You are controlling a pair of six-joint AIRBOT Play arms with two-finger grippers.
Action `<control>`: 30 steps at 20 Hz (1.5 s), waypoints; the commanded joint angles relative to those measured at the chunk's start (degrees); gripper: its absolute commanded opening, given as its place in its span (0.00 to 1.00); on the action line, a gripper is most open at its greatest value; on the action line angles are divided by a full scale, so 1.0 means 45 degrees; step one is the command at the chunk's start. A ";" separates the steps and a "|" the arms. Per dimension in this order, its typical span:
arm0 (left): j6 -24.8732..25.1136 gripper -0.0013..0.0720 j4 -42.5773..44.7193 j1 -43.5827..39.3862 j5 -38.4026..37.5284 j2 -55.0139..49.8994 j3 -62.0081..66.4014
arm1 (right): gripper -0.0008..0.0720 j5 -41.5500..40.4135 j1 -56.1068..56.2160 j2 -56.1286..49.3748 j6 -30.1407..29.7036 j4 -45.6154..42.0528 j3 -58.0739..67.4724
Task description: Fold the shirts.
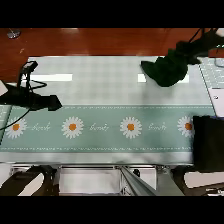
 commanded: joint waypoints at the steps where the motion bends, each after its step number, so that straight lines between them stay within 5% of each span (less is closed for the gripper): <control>1: 0.0282 0.98 -0.1525 0.0199 -0.0238 0.2030 -0.1579 | 0.04 -0.0282 -0.0005 0.2555 -0.0782 0.0753 0.1001; 5: 0.0087 0.98 -0.2050 0.0204 -0.0136 0.3915 -0.2968 | 0.04 -0.0262 -0.0005 0.5178 -0.1428 0.1399 0.1180; 11: -0.0287 0.98 -0.2108 0.0199 0.0102 0.4114 -0.3094 | 0.04 0.2443 0.1904 0.7577 -0.2458 0.2963 0.1161; 16: -0.0287 0.98 -0.2108 0.0199 0.0325 0.4109 -0.3094 | 0.04 0.2875 0.5489 0.7548 -0.1447 0.2050 -0.0821; 22: -0.0291 0.98 -0.2108 0.0199 0.0321 0.4104 -0.3099 | 0.04 -0.0010 0.8043 0.7179 -0.0112 0.1919 -0.6572; 30: -0.0291 0.98 -0.2895 0.0170 0.0034 0.4109 -0.3177 | 0.04 -0.0233 0.9330 0.3060 0.1681 0.1015 -0.8228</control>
